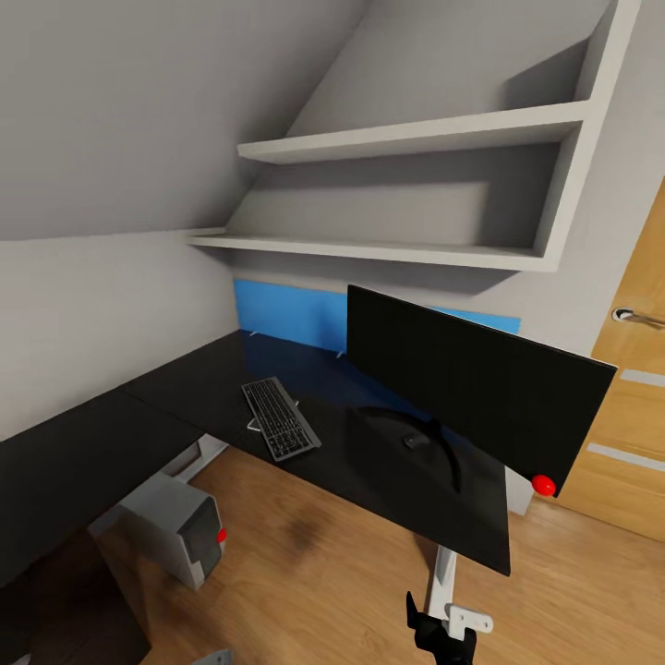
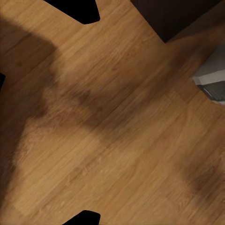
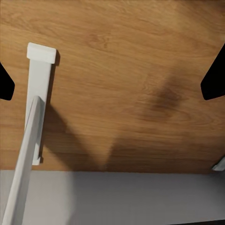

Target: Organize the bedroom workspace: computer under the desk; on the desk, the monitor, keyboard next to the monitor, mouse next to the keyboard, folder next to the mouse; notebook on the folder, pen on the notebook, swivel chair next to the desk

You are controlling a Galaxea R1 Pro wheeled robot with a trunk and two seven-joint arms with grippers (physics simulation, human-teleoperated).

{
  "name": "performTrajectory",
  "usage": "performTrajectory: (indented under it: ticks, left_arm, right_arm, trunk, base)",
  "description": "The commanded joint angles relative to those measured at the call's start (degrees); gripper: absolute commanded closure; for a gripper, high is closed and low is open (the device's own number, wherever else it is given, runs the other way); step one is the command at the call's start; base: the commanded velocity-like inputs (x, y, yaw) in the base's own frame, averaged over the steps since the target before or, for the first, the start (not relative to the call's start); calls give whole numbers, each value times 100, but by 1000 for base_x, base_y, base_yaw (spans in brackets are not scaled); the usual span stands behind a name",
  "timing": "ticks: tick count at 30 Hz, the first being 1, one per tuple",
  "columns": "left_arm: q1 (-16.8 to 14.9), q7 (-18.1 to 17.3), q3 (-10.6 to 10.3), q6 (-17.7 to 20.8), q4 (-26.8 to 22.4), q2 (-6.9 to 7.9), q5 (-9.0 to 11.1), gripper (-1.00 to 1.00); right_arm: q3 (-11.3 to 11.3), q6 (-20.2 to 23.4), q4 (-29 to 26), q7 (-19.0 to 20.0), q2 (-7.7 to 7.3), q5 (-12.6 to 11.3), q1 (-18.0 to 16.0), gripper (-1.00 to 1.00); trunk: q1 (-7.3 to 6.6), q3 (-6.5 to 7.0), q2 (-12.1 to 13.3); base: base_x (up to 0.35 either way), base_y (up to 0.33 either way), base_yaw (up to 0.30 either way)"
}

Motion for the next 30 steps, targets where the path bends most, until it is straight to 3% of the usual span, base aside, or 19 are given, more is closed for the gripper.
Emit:
performTrajectory:
  ticks: [1,7,13,28,30]
  left_arm:
    - [-5,40,-48,-40,1,5,60,-100]
    - [-5,61,-57,-478,1,5,65,-100]
    - [-5,68,-63,-681,1,-1,67,-100]
    - [-5,47,-65,-731,148,-3,64,-100]
    - [-5,30,-76,-732,241,-3,60,-100]
  right_arm:
    - [-26,-22,12,58,-1,-55,-6,-100]
    - [-26,-20,15,53,-3,-54,-6,-100]
    - [-26,-20,15,58,1,-54,-6,-100]
    - [-35,-30,15,5,74,-64,-6,-100]
    - [-20,-182,5,24,143,56,26,-100]
  trunk:
    - [0,-7,-5]
    - [0,-7,-5]
    - [0,-7,-5]
    - [0,-7,-5]
    - [0,-7,-5]
  base:
    - [0,0,0]
    - [0,0,0]
    - [0,0,0]
    - [0,0,0]
    - [0,0,0]
